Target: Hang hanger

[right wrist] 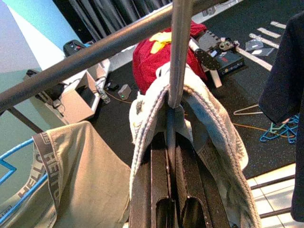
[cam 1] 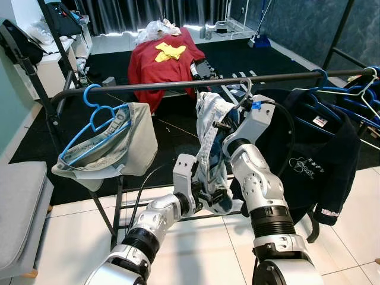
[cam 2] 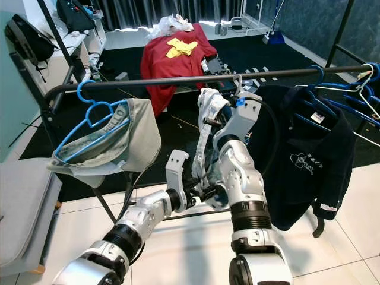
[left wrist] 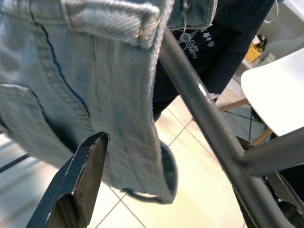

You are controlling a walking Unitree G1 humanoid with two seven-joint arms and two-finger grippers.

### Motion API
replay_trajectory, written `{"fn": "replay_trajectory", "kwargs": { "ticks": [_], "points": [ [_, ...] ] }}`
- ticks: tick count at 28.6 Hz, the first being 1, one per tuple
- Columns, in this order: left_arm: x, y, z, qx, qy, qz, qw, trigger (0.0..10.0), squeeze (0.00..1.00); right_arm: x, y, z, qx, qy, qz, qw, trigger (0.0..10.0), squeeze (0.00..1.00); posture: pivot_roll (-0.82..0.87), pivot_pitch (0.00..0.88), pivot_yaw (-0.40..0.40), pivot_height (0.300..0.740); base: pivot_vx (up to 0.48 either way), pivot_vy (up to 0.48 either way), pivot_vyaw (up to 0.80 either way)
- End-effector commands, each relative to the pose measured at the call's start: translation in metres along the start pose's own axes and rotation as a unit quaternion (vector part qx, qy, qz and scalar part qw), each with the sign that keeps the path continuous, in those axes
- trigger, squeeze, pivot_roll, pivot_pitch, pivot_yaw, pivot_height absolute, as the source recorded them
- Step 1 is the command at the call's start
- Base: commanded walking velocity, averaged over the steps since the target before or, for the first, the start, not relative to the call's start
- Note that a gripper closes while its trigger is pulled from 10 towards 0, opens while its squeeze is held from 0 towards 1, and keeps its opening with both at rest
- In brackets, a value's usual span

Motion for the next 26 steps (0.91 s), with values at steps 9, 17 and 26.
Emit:
{"fn": "replay_trajectory", "kwargs": {
  "ticks": [9, 17, 26],
  "points": [
    [0.036, 0.018, 0.077, -0.048, -0.100, 0.035, 0.993, 10.0, 0.00, 0.000, 0.006, -0.014, -0.007, 0.020, 0.007, 1.000, 10.0, 0.00, -0.13, 0.093, 0.029, 0.740, 0.000, 0.000, 0.00],
    [0.035, 0.014, 0.065, -0.037, -0.055, 0.029, 0.997, 0.0, 0.00, 0.000, 0.005, -0.015, -0.004, 0.021, 0.006, 1.000, 10.0, 0.00, -0.13, 0.089, 0.028, 0.740, 0.000, 0.000, 0.00],
    [0.033, 0.009, 0.045, -0.050, 0.016, 0.019, 0.998, 0.0, 0.00, -0.001, 0.005, -0.015, 0.000, 0.021, 0.005, 1.000, 10.0, 0.00, -0.13, 0.083, 0.027, 0.740, 0.000, 0.000, 0.00]
  ]
}}
Point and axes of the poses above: a point about 5 cm out from each wrist's last joint towards the gripper, its own x axis pointing out of the wrist towards the gripper, its own y axis along the axis of the wrist's last joint, z = x × y, the point moved 4 cm from there along x, pointing out of the wrist towards the gripper, and after that the axes turned 5 degrees about x, right-handed, at the moved point
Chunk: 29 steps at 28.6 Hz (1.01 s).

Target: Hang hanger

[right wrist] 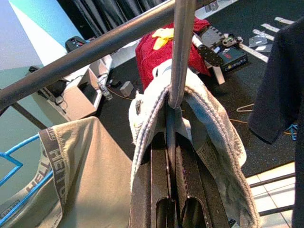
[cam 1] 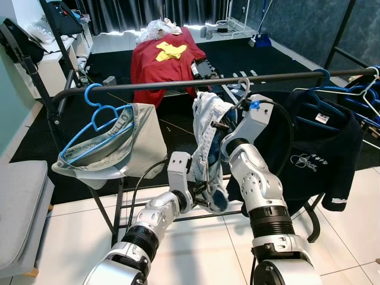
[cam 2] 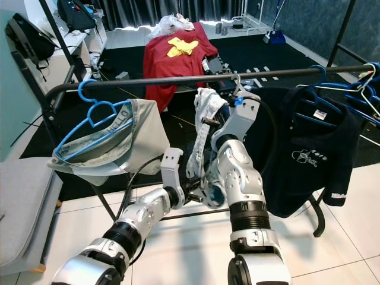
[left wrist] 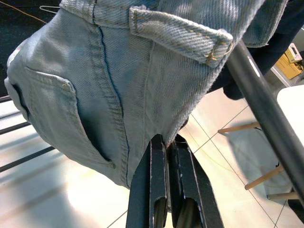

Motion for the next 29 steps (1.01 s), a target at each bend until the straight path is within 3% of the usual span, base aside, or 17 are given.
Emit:
{"fn": "replay_trajectory", "kwargs": {
  "ticks": [1, 6, 8, 11, 12, 14, 16, 19, 21, 24, 25, 29],
  "points": [
    [0.024, 0.006, 0.069, -0.040, -0.069, 0.013, 0.997, 0.0, 0.00, 0.000, 0.007, -0.012, -0.003, 0.019, 0.012, 1.000, 10.0, 0.00, -0.13, 0.083, 0.027, 0.740, 0.000, 0.000, 0.00],
    [0.022, 0.001, 0.066, -0.036, -0.066, 0.004, 0.997, 0.0, 0.00, 0.000, 0.008, -0.012, -0.003, 0.018, 0.013, 1.000, 10.0, 0.00, -0.13, 0.079, 0.030, 0.740, 0.000, 0.000, 0.00],
    [0.015, -0.002, 0.043, 0.039, -0.044, -0.006, 0.998, 0.0, 0.00, -0.002, 0.008, -0.009, -0.007, 0.017, 0.013, 1.000, 10.0, 0.00, -0.13, 0.075, 0.036, 0.740, 0.000, 0.000, 0.00],
    [0.013, -0.002, 0.036, 0.056, -0.033, -0.008, 0.998, 0.0, 0.00, -0.002, 0.008, -0.008, -0.009, 0.017, 0.012, 1.000, 10.0, 0.00, -0.13, 0.075, 0.036, 0.740, 0.000, 0.000, 0.00],
    [0.008, -0.004, 0.019, 0.102, -0.010, -0.018, 0.995, 0.0, 0.00, -0.003, 0.004, -0.004, -0.020, 0.019, 0.001, 1.000, 10.0, 0.00, -0.13, 0.077, 0.035, 0.740, 0.000, 0.000, 0.00],
    [0.008, -0.004, 0.019, 0.102, -0.010, -0.018, 0.995, 0.0, 0.00, -0.003, 0.004, -0.004, -0.020, 0.019, 0.001, 1.000, 10.0, 0.00, -0.13, 0.077, 0.035, 0.740, 0.000, 0.000, 0.00],
    [-0.008, -0.009, -0.008, 0.161, -0.006, -0.040, 0.986, 0.0, 0.00, -0.007, -0.003, 0.008, -0.037, 0.015, -0.018, 0.999, 10.0, 0.00, -0.11, 0.081, 0.030, 0.740, 0.000, 0.000, 0.00],
    [-0.016, -0.011, -0.016, 0.175, -0.015, -0.050, 0.983, 0.0, 0.00, -0.009, -0.005, 0.013, -0.040, 0.012, -0.022, 0.999, 10.0, 0.00, -0.11, 0.082, 0.028, 0.740, 0.000, 0.000, 0.00],
    [-0.034, -0.015, -0.028, 0.200, -0.045, -0.065, 0.977, 0.0, 0.00, -0.013, -0.007, 0.023, -0.041, -0.001, -0.021, 0.999, 10.0, 0.00, -0.10, 0.087, 0.025, 0.740, 0.000, 0.000, 0.00],
    [-0.043, -0.015, -0.033, 0.201, -0.053, -0.067, 0.976, 0.0, 0.00, -0.014, -0.008, 0.026, -0.042, -0.005, -0.020, 0.999, 10.0, 0.00, -0.10, 0.088, 0.025, 0.740, 0.000, 0.000, 0.00],
    [-0.053, -0.014, -0.035, 0.204, -0.068, -0.069, 0.974, 0.0, 0.00, -0.015, -0.009, 0.027, -0.043, -0.008, -0.019, 0.999, 10.0, 0.00, -0.09, 0.091, 0.024, 0.740, 0.000, 0.000, 0.00],
    [-0.066, -0.011, -0.032, 0.207, -0.107, -0.070, 0.970, 0.0, 0.00, -0.015, -0.008, 0.029, -0.044, -0.015, -0.010, 0.999, 10.0, 0.00, -0.08, 0.093, 0.023, 0.740, 0.000, 0.000, 0.00]
  ]
}}
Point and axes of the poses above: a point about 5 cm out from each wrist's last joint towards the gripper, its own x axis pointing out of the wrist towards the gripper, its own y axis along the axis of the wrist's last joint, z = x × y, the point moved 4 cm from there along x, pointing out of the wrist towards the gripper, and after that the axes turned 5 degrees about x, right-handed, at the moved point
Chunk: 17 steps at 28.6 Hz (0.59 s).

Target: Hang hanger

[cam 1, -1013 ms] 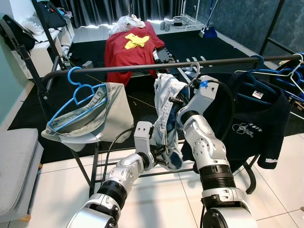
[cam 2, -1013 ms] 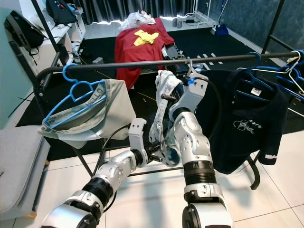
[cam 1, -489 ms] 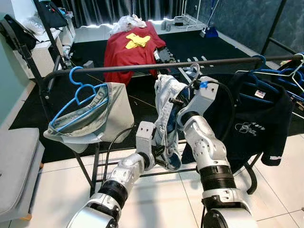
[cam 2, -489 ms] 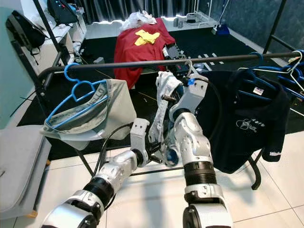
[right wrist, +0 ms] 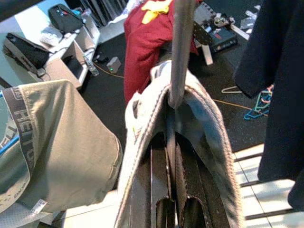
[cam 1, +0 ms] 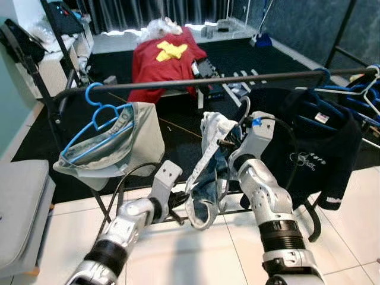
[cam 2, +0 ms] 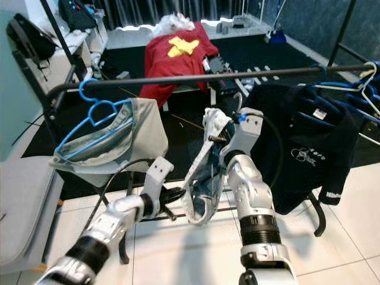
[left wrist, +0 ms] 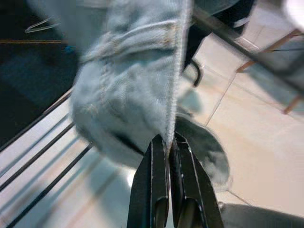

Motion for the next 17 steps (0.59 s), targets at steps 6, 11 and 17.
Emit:
{"fn": "replay_trajectory", "kwargs": {
  "ticks": [6, 11, 17],
  "points": [
    [-0.007, 0.012, 0.012, 0.003, -0.046, 0.010, 0.999, 0.0, 0.00, 0.000, 0.017, 0.003, -0.003, -0.028, 0.056, 0.998, 10.0, 0.00, -0.08, 0.095, 0.023, 0.740, 0.000, 0.000, 0.00],
    [-0.005, 0.027, 0.024, -0.006, -0.076, 0.026, 0.997, 0.0, 0.00, 0.001, 0.013, 0.007, -0.035, -0.052, 0.068, 0.996, 10.0, 0.00, -0.07, 0.096, 0.028, 0.740, 0.000, 0.000, 0.00],
    [-0.004, 0.045, 0.036, -0.037, -0.104, 0.041, 0.993, 0.0, 0.00, 0.002, 0.008, 0.005, -0.057, -0.060, 0.082, 0.993, 10.0, 0.00, -0.07, 0.095, 0.030, 0.740, 0.000, 0.000, 0.00]
  ]
}}
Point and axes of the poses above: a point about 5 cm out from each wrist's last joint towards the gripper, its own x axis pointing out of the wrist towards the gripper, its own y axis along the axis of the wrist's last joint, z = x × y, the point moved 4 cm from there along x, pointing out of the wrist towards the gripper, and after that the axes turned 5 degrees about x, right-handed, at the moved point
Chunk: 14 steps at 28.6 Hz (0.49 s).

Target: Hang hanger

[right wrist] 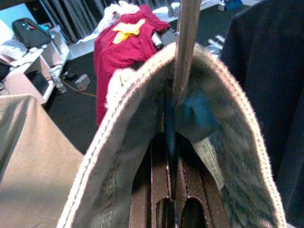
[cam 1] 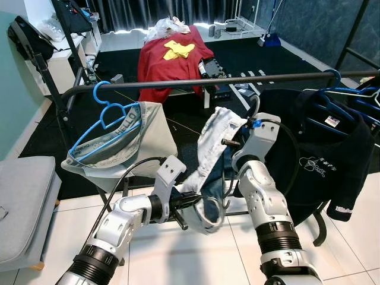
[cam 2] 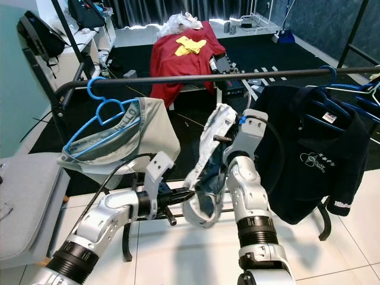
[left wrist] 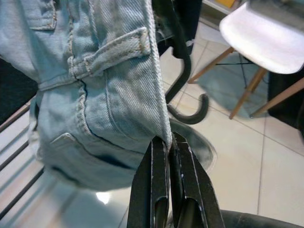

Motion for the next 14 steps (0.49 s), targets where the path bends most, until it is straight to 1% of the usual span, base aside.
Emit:
{"fn": "replay_trajectory", "kwargs": {
  "ticks": [1, 2, 3, 4, 5, 7, 8, 9, 10, 11, 12, 13, 14],
  "points": [
    [0.000, 0.001, 0.004, -0.008, -0.010, 0.004, 1.000, 0.0, 0.00, 0.000, 0.006, -0.008, -0.002, 0.011, 0.019, 1.000, 10.0, 0.00, -0.07, 0.095, 0.030, 0.740, 0.000, 0.000, 0.00],
    [0.001, 0.007, 0.006, -0.025, -0.015, 0.011, 1.000, 0.0, 0.00, 0.000, 0.004, -0.012, -0.001, 0.019, 0.020, 1.000, 10.0, 0.00, -0.07, 0.094, 0.030, 0.740, 0.000, 0.000, 0.00],
    [0.001, 0.007, 0.006, -0.025, -0.015, 0.011, 1.000, 0.0, 0.00, 0.000, 0.004, -0.012, -0.001, 0.019, 0.020, 1.000, 10.0, 0.00, -0.07, 0.094, 0.030, 0.740, 0.000, 0.000, 0.00],
    [0.003, 0.014, 0.005, -0.042, -0.014, 0.023, 0.999, 0.0, 0.00, -0.002, 0.003, -0.018, 0.005, 0.032, 0.022, 0.999, 10.0, 0.00, -0.07, 0.094, 0.032, 0.740, 0.000, 0.000, 0.00],
    [0.003, 0.014, 0.005, -0.042, -0.014, 0.023, 0.999, 0.0, 0.00, -0.002, 0.003, -0.018, 0.005, 0.032, 0.022, 0.999, 10.0, 0.00, -0.07, 0.094, 0.032, 0.740, 0.000, 0.000, 0.00],
    [0.008, 0.026, 0.002, -0.063, -0.005, 0.044, 0.997, 0.0, 0.00, -0.005, 0.001, -0.029, 0.024, 0.056, 0.019, 0.998, 10.0, 0.00, -0.07, 0.093, 0.035, 0.740, 0.000, 0.000, 0.00],
    [0.008, 0.026, 0.002, -0.063, -0.005, 0.044, 0.997, 0.0, 0.00, -0.005, 0.001, -0.029, 0.024, 0.056, 0.019, 0.998, 10.0, 0.00, -0.07, 0.093, 0.035, 0.740, 0.000, 0.000, 0.00],
    [0.009, 0.028, 0.001, -0.067, 0.000, 0.049, 0.997, 0.0, 0.00, -0.007, 0.001, -0.031, 0.029, 0.063, 0.018, 0.997, 10.0, 0.00, -0.07, 0.094, 0.035, 0.740, 0.000, 0.000, 0.00],
    [0.010, 0.029, -0.002, -0.063, 0.007, 0.049, 0.997, 0.0, 0.00, -0.009, -0.002, -0.036, 0.042, 0.076, 0.010, 0.996, 10.0, 0.00, -0.07, 0.093, 0.037, 0.740, 0.000, 0.000, 0.00],
    [0.010, 0.029, -0.002, -0.063, 0.007, 0.049, 0.997, 0.0, 0.00, -0.009, -0.002, -0.036, 0.042, 0.076, 0.010, 0.996, 10.0, 0.00, -0.07, 0.093, 0.037, 0.740, 0.000, 0.000, 0.00],
    [0.012, 0.030, -0.005, -0.061, 0.017, 0.051, 0.997, 0.0, 0.00, -0.012, -0.006, -0.042, 0.047, 0.093, -0.003, 0.995, 10.0, 0.00, -0.07, 0.093, 0.040, 0.740, 0.000, 0.000, 0.00],
    [0.012, 0.030, -0.005, -0.061, 0.017, 0.051, 0.997, 0.0, 0.00, -0.012, -0.006, -0.042, 0.047, 0.093, -0.003, 0.995, 10.0, 0.00, -0.07, 0.093, 0.040, 0.740, 0.000, 0.000, 0.00],
    [0.013, 0.034, -0.010, -0.059, 0.025, 0.055, 0.996, 0.0, 0.00, -0.016, -0.012, -0.049, 0.047, 0.119, -0.025, 0.991, 10.0, 0.00, -0.07, 0.092, 0.041, 0.740, 0.000, 0.000, 0.00]
  ]
}}
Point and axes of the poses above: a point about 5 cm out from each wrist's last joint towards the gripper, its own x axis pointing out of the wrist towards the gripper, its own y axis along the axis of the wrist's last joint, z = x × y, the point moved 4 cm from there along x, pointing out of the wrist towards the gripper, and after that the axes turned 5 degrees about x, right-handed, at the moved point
